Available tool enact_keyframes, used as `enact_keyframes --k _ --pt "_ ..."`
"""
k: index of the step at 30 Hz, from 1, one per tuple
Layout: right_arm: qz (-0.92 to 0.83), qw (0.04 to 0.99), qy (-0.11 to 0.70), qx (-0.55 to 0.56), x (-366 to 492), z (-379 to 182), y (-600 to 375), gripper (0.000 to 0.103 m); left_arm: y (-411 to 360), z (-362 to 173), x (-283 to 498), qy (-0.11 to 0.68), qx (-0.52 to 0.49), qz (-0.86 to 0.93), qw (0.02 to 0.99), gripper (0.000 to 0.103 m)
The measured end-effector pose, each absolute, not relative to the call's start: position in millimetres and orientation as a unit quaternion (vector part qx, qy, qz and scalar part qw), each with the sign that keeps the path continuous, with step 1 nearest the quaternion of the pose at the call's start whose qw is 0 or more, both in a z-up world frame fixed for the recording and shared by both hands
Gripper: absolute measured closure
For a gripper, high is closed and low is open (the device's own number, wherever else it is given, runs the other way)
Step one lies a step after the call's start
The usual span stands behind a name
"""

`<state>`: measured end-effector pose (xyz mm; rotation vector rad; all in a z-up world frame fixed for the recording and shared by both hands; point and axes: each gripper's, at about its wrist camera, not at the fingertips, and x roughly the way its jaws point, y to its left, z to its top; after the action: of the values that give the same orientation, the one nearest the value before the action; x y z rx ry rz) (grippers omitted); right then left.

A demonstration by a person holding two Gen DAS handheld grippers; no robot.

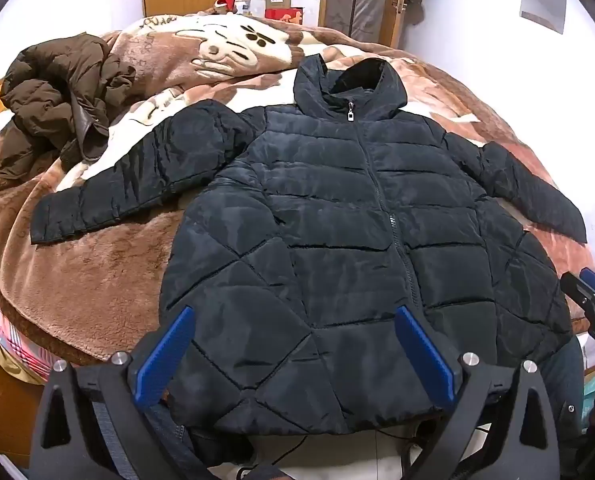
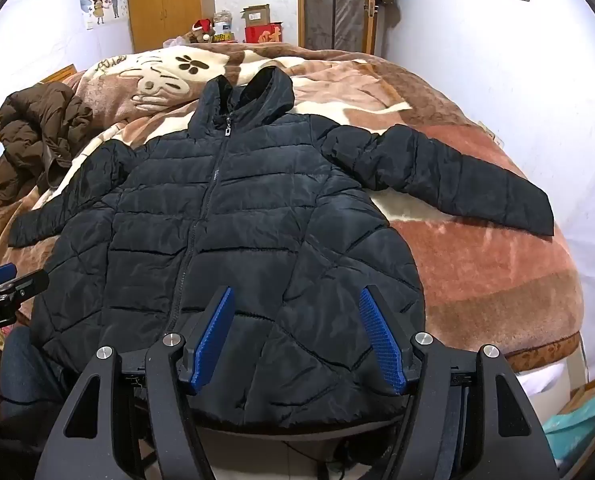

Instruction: Fold large clothes

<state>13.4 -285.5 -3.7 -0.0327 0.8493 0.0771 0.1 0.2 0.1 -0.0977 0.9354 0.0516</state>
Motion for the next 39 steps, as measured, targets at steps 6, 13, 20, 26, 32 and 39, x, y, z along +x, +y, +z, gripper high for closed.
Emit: enact_keyframes --k 6,13,20,26,32,39 --pt "0.038 0.91 0.412 -0.015 13.0 -4.0 -284.3 0.038 -0.6 0.0 0.0 0.449 -0.045 0.025 0.892 0.002" --pt "0.037 0.91 0.412 -0.016 12.5 -4.0 -283.9 0.038 -0.5 0.1 -0.1 0.449 -0.047 0.024 0.892 0.002" --pt "0.036 0.91 0.413 -0.017 13.5 -5.4 -283.6 0.038 -0.6 0.1 -0.1 0.449 -0.048 0.024 0.892 0.002" --pt "0.036 0.909 0.414 -0.017 13.2 -5.8 -283.8 0.038 -4.7 -0.7 -0.2 0.449 -0.049 0.024 0.892 0.002" --pt "0.036 0.909 0.416 -0.019 14.4 -4.0 -282.9 0.038 -3.8 -0.6 0.0 0.45 -0.05 0.022 0.891 0.002" --pt "0.036 0.909 0.416 -0.02 13.4 -7.4 -282.7 0.038 -3.9 -0.6 0.1 0.45 -0.051 0.023 0.891 0.002"
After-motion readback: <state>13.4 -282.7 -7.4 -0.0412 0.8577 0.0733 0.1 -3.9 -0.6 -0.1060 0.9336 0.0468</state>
